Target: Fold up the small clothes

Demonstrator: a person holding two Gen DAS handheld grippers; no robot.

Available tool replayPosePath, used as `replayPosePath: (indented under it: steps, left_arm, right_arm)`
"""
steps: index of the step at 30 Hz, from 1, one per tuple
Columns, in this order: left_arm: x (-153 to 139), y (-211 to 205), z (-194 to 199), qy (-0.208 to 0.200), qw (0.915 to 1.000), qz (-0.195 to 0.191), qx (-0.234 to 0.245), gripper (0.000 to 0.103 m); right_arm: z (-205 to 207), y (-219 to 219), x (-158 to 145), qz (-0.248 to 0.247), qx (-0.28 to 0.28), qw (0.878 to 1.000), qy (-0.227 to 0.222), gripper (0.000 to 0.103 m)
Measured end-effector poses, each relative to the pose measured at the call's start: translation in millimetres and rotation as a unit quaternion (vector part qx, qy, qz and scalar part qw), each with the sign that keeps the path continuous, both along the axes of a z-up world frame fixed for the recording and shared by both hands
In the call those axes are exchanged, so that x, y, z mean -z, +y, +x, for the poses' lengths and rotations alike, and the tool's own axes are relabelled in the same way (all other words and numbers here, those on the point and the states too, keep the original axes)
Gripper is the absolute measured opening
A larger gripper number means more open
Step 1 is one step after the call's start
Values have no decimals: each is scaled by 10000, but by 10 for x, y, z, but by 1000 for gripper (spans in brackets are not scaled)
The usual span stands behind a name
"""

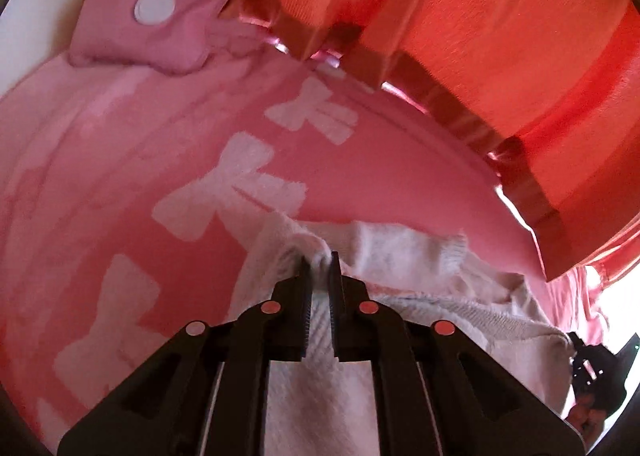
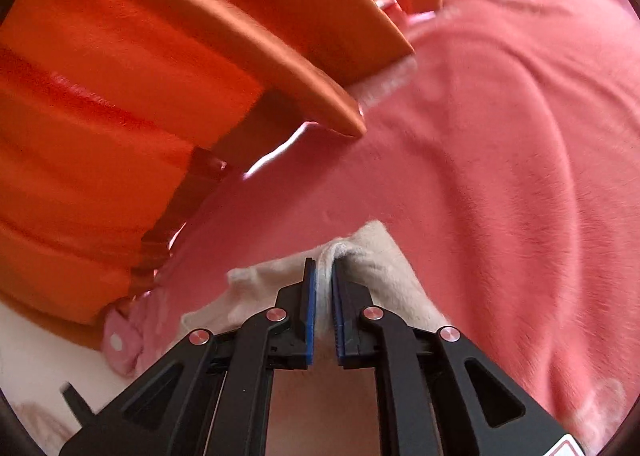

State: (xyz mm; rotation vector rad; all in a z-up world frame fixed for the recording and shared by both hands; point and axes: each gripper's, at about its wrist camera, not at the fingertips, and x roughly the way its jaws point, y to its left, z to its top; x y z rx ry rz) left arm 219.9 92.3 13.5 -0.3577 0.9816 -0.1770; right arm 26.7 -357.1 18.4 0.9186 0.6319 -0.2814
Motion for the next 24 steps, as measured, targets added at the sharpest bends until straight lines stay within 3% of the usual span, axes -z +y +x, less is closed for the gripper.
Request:
replayPosePath:
  steps: [2, 3, 4, 5, 6, 9, 11, 12, 15, 16, 17, 18, 19, 21, 23, 24]
  left_arm:
    - [9, 49, 52, 137, 9995, -293, -47, 13]
    - [-45, 94, 48, 31, 9993, -374, -79, 21]
    - [-106, 110, 11, -76, 9993, -352, -107, 37]
    - [-162, 129, -12, -221, 9992, -298, -148, 46]
    - [-226, 162, -44, -380, 9988, -221, -226, 60]
    - [-346, 255, -131, -594, 9977, -227, -227, 81]
    - [-314, 234, -156, -477, 9981, -386, 37, 86]
    - [-276, 184, -157, -393, 9985, -347, 172, 86]
    - [-100, -76, -127, -75, 9983, 188, 556, 85]
    - [-29, -169, -112, 58, 9968, 432, 676, 75]
    - [11, -226, -104, 109, 9953, 615, 739, 64]
    - [38, -285, -94, 135, 9932, 841, 798, 36]
    - [39, -293, -89, 121, 9928, 885, 801, 14]
    - [-68, -229, -97, -58, 9959, 564, 709, 12]
    - [-332, -139, -127, -570, 9962, 326, 565, 11]
    - [-404, -120, -128, -716, 9955, 349, 509, 11]
  right_arm:
    - [-90, -6, -156, -401, 174, 9989, -181, 16]
    - [-157, -28, -248, -576, 321, 9975, -271, 27]
    - [-202, -48, -301, -595, 404, 9967, -370, 35]
    - [-235, -71, -336, -553, 448, 9963, -475, 45]
    - [-242, -70, -356, -516, 367, 9966, -528, 47]
    - [-141, 22, -304, -727, -36, 9973, -99, 47]
    - [-43, 117, -220, -839, -397, 9953, 283, 51]
    - [51, 182, -128, -832, -712, 9926, 526, 55]
    - [212, 332, 56, -1171, -1034, 9810, 1151, 55]
    - [248, 381, 88, -1366, -1089, 9757, 1319, 53]
    - [281, 425, 105, -1580, -1125, 9700, 1466, 40]
    - [293, 474, 81, -1875, -1076, 9635, 1579, 10]
    - [266, 494, 19, -1948, -1042, 9641, 1476, 9]
    - [118, 455, -248, -1677, -950, 9798, 536, 8]
    - [-89, 404, -579, -1637, -780, 9823, -462, 7]
    - [-134, 368, -630, -1615, -702, 9821, -662, 7]
